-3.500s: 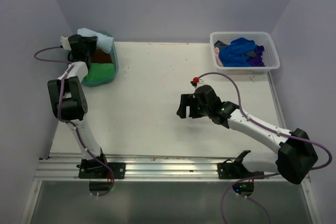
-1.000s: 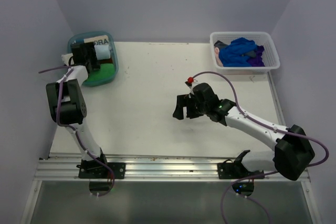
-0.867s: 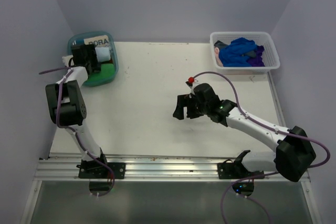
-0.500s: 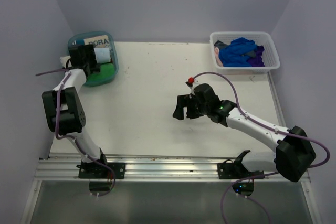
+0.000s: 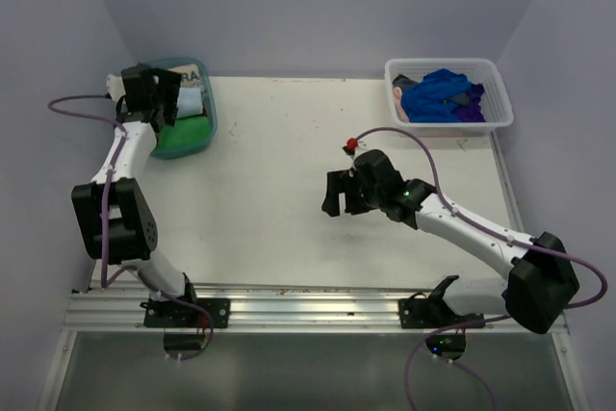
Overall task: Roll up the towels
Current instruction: Place the rolled towel into the container
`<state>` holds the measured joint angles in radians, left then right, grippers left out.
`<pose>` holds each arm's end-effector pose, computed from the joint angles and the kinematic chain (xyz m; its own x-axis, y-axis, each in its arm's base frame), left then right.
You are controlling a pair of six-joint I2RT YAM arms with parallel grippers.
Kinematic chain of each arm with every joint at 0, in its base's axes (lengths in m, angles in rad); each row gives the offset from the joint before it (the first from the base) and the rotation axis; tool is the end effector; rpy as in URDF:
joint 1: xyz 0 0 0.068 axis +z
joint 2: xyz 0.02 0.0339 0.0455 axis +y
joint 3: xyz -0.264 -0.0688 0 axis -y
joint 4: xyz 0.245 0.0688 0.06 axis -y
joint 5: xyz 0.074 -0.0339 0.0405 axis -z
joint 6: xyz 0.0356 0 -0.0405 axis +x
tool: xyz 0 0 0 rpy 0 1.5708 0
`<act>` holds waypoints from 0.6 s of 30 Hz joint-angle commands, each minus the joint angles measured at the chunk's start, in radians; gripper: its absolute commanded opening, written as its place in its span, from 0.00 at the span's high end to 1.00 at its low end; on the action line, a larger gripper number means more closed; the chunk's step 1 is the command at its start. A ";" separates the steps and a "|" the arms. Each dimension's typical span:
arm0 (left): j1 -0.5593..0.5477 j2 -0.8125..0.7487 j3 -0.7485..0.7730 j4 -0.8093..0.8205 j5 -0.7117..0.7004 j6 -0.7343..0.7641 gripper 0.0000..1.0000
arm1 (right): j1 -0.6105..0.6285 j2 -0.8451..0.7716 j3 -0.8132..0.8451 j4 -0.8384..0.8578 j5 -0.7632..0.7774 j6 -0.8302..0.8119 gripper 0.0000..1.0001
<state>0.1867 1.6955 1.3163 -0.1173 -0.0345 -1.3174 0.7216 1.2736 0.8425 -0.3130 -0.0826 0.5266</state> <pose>0.3918 0.0753 0.2883 0.0911 -0.9674 -0.2363 -0.5071 0.1592 -0.8471 0.2014 0.1812 0.2439 -0.7934 -0.0309 -0.6079 -0.3530 0.8370 0.4181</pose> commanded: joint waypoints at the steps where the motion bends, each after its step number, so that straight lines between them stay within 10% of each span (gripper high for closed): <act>1: -0.075 -0.083 0.116 -0.106 -0.068 0.289 0.01 | -0.001 -0.022 0.136 -0.112 0.172 -0.074 0.17; 18: -0.668 -0.358 -0.058 -0.269 -0.160 0.909 0.01 | -0.002 -0.140 0.234 -0.288 0.874 -0.088 0.06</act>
<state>-0.4454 1.4265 1.3182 -0.3607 -0.1692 -0.5182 0.7212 1.2041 1.0763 -0.5835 0.6361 0.4068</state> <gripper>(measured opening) 0.994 0.935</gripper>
